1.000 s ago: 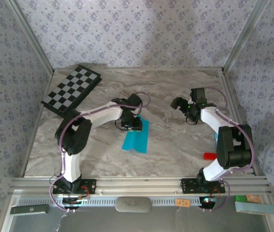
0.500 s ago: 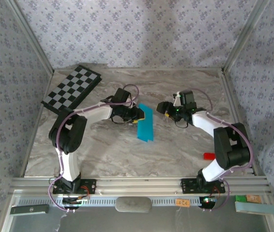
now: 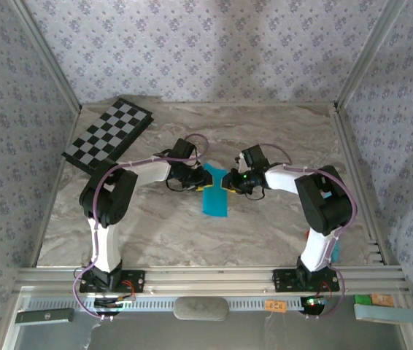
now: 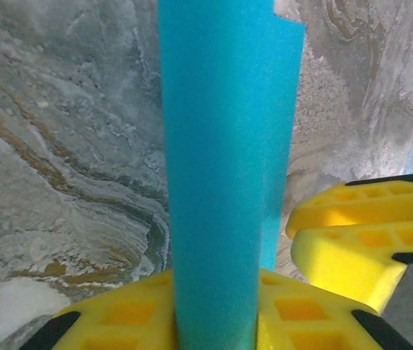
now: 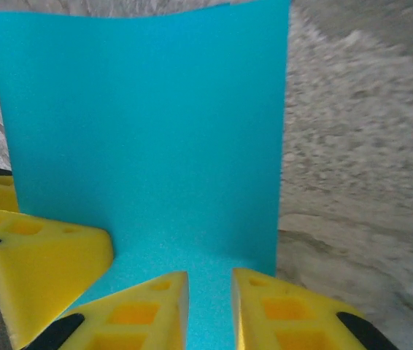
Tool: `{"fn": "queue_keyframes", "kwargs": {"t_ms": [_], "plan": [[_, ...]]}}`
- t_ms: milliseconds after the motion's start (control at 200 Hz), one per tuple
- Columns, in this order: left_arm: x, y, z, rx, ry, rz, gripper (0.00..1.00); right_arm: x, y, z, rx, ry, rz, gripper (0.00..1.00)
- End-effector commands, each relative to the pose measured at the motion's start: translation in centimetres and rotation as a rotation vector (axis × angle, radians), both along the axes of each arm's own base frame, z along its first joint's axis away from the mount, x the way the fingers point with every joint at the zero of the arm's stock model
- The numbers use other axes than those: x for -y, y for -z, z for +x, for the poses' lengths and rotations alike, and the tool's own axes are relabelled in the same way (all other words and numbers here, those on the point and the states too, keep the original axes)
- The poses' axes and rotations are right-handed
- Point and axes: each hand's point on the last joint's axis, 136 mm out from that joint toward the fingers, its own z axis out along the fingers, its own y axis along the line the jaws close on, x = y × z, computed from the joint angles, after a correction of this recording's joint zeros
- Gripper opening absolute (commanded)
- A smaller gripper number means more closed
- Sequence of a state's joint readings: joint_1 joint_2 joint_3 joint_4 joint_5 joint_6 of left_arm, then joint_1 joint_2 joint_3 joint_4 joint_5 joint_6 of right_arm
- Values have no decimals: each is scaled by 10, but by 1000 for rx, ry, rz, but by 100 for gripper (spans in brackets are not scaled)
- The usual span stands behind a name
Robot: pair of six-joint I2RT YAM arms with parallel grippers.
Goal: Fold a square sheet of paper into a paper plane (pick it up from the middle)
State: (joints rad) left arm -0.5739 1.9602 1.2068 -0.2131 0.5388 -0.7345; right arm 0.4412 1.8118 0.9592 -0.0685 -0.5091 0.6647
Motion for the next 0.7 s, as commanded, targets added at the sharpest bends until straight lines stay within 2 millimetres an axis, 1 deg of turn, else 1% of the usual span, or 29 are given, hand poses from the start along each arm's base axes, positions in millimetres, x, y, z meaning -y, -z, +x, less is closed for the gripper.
{"fn": "queue_keyframes", "kwargs": {"t_ms": [0,90,230,300,365,425,495,535,640,695], "plan": [[-9,16,-5,-19,8,49,26,-1,6,-2,-30,-13,-40,21],[-10,17,-5,-22,7,58,26,-2,12,-4,-44,-25,-65,19],[-11,15,-4,-19,5,67,28,2,25,-8,-84,-21,-110,17],[-12,14,-4,-18,5,75,30,4,31,-10,-106,-17,-132,17],[-17,12,-4,-16,-1,108,34,6,36,-12,-118,-14,-147,16],[-28,10,-3,-10,-21,169,42,8,38,-13,-120,-7,-155,16],[-41,7,-4,0,-44,240,53,8,37,-12,-118,3,-152,16],[-46,4,-6,3,-55,259,59,7,36,-10,-115,7,-147,16],[-46,0,-14,1,-59,275,70,3,31,-7,-107,15,-123,17],[-43,1,-20,-4,-49,292,72,0,28,-5,-102,19,-108,17]]}}
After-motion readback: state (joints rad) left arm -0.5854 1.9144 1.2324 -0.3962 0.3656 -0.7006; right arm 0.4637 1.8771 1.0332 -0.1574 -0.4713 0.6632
